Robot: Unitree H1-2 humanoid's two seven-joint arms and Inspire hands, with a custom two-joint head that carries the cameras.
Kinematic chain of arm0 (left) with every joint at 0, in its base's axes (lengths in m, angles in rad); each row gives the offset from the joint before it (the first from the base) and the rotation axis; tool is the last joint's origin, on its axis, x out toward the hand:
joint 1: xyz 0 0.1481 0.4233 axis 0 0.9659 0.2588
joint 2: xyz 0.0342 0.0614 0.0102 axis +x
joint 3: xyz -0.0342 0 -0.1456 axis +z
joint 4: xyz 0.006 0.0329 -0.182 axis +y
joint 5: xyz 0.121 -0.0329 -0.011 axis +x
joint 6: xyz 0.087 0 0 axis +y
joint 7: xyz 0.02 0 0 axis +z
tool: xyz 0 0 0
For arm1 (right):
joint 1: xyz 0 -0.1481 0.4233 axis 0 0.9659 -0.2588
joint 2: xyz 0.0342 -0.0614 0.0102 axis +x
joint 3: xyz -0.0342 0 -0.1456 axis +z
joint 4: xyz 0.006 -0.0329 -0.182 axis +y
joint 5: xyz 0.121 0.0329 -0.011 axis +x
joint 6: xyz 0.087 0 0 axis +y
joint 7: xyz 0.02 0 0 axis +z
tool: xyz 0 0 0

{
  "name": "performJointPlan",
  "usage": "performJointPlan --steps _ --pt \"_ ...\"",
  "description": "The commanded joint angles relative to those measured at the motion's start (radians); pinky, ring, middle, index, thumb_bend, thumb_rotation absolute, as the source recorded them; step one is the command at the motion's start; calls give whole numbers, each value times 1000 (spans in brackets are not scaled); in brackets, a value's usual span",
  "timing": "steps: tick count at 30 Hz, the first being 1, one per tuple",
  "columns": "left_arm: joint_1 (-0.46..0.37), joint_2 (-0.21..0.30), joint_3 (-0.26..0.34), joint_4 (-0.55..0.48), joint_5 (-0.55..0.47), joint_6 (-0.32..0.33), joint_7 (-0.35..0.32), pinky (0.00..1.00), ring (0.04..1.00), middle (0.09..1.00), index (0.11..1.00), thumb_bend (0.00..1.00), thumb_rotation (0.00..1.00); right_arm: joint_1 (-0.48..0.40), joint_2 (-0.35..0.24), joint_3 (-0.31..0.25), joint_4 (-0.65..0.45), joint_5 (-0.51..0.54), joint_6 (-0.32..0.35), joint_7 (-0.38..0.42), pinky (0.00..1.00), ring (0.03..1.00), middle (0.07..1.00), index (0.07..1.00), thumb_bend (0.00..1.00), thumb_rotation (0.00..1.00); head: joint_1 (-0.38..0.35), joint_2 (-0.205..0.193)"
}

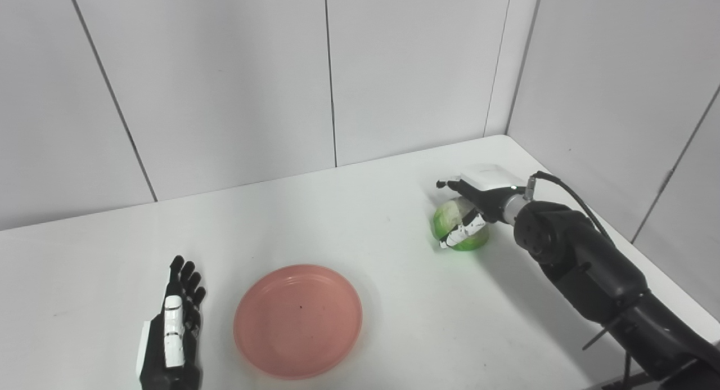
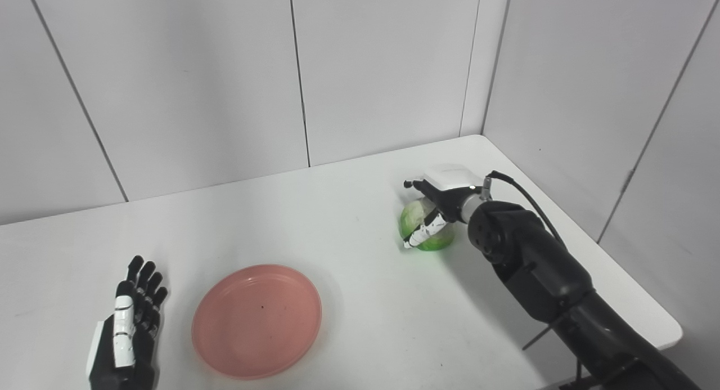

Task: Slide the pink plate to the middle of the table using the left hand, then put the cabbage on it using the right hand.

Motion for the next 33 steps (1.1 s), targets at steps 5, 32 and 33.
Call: performJointPlan --steps 5,32,33 --pt "46 6 -1 19 13 -8 -1 1000 1000 1000 1000 522 1000 -20 -15 11 -1 -16 3 1 715 879 918 892 1000 338 5 4" --pt "72 -16 -29 -48 44 27 13 1000 1000 1000 1000 540 1000 16 9 6 32 -53 -148 -307 243 339 447 482 533 0 39 13" --pt "72 -19 -29 -47 44 23 14 1000 1000 1000 1000 542 1000 16 8 2 20 -52 -150 -309 274 366 436 487 531 0 43 14"
